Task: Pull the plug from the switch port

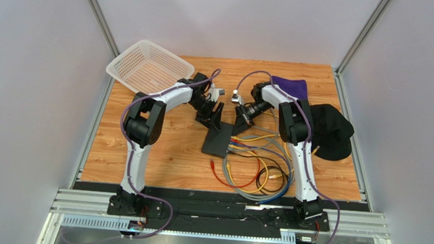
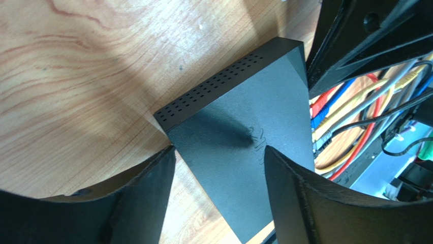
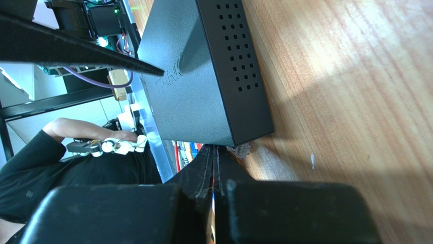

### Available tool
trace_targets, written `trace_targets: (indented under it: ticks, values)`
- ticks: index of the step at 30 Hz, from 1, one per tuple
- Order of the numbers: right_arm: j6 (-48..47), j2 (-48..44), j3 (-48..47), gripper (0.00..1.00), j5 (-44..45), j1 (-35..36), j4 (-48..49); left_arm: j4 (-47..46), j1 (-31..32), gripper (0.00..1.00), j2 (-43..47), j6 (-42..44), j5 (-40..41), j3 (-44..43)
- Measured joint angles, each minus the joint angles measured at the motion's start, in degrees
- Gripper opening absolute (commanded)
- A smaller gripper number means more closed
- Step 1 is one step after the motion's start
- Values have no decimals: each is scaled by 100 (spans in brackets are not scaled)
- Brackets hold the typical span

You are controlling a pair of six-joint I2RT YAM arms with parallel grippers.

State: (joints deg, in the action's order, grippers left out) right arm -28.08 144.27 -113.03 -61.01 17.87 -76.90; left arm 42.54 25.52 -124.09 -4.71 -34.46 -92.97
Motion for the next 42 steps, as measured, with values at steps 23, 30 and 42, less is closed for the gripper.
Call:
trace_targets:
  ticks: [23,30,42]
  values:
    - [551,374,-1056,43,-109,74,428,-210,-675,76,1034,101,-337,1064]
    - [494,372,-855,45,-120,101,413,-284,-592,73,984,-48,-625,1123]
    - [-525,328,-490,46,-319,-15,-66,-315,-555,45,468,-398,-599,1156]
